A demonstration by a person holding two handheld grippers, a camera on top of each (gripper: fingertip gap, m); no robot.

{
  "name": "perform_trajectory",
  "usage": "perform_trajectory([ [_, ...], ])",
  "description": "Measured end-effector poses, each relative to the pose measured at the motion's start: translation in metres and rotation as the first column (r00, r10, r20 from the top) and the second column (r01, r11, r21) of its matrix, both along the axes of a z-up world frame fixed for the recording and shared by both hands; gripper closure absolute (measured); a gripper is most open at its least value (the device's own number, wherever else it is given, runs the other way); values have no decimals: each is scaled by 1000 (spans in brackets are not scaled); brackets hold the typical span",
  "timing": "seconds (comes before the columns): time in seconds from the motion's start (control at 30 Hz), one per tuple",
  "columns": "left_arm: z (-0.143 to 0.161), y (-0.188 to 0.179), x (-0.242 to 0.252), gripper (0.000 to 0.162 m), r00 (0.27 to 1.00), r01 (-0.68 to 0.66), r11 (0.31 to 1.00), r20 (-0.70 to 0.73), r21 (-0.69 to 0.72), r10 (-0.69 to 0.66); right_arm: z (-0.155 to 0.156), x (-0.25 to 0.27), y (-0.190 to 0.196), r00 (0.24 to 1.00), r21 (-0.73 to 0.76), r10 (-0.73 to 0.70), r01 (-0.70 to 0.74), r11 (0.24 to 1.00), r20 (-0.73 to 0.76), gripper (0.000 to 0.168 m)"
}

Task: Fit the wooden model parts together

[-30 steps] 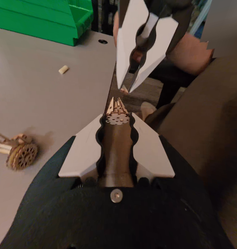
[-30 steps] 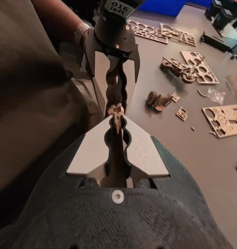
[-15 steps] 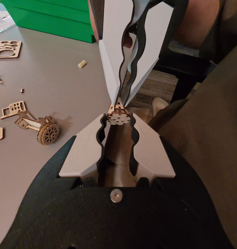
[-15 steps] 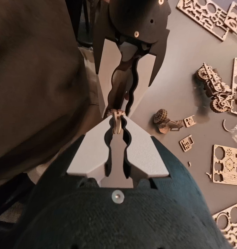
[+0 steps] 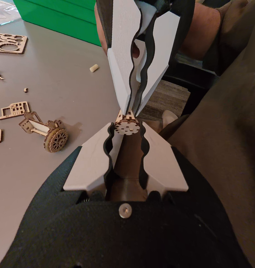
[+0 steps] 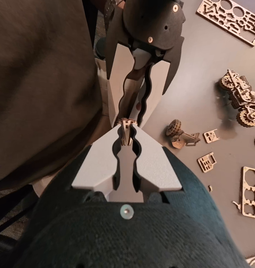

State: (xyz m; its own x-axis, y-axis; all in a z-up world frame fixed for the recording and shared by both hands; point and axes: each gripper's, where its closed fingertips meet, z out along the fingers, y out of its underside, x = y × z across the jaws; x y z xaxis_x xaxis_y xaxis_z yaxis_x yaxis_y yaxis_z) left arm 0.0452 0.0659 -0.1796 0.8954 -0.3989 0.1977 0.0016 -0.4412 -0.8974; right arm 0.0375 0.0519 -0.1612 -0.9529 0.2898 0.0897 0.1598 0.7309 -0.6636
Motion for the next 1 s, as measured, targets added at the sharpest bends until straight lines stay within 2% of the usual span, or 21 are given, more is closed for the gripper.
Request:
perform_trajectory([
  [0.5,7,-4,-5,129,999,-39,999,10,33,39,6,-6,-4,999,15,0,0,1000,-33,161],
  [0.67,10,-4,-3,129,999,-38,998,15,43,37,9,-7,-4,999,4,-22,22,1000,-50,152],
  [0.73,11,-4,-3,129,999,-39,998,21,44,38,15,-7,-4,998,-38,-40,38,999,-43,142],
  [0.8,11,-4,-4,129,999,-40,998,24,45,39,25,-6,-5,998,-103,-56,53,993,-31,139],
  [1.0,10,-4,-6,129,998,-54,998,28,37,53,43,-14,12,978,-257,-204,187,948,-43,143],
])
